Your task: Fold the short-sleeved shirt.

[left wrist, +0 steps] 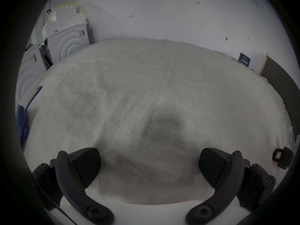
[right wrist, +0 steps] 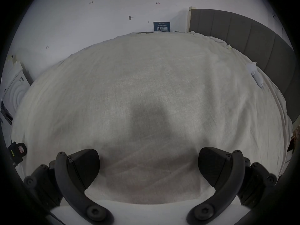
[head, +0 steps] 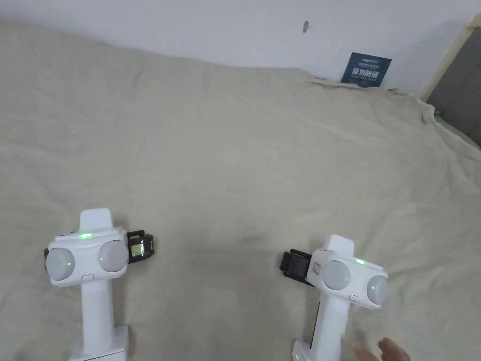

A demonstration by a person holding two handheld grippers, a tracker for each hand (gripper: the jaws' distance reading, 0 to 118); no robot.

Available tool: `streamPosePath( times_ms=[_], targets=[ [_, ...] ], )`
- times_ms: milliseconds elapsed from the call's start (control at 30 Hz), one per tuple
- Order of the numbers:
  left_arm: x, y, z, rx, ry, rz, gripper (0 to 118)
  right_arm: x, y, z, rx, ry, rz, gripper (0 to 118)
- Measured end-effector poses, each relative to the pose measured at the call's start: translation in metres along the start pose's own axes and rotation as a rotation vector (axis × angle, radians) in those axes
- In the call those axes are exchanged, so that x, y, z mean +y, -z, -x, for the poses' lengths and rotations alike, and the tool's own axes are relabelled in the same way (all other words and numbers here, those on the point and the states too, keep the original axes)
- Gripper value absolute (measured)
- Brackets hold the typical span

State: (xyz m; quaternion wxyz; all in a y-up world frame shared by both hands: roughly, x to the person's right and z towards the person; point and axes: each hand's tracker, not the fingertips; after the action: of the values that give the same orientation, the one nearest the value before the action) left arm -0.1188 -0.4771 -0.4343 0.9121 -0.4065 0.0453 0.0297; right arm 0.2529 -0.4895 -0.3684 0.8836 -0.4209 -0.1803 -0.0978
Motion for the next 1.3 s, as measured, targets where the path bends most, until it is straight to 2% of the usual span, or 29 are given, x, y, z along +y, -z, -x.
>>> streamPosePath(
  times_ms=[1300],
  targets=[
    [0.0004,-0.0004,-0.0002,0.001,0.002,0.002,118,0.0014,-0.011,0.0019,0.009,0.007,-0.002,118]
  ],
)
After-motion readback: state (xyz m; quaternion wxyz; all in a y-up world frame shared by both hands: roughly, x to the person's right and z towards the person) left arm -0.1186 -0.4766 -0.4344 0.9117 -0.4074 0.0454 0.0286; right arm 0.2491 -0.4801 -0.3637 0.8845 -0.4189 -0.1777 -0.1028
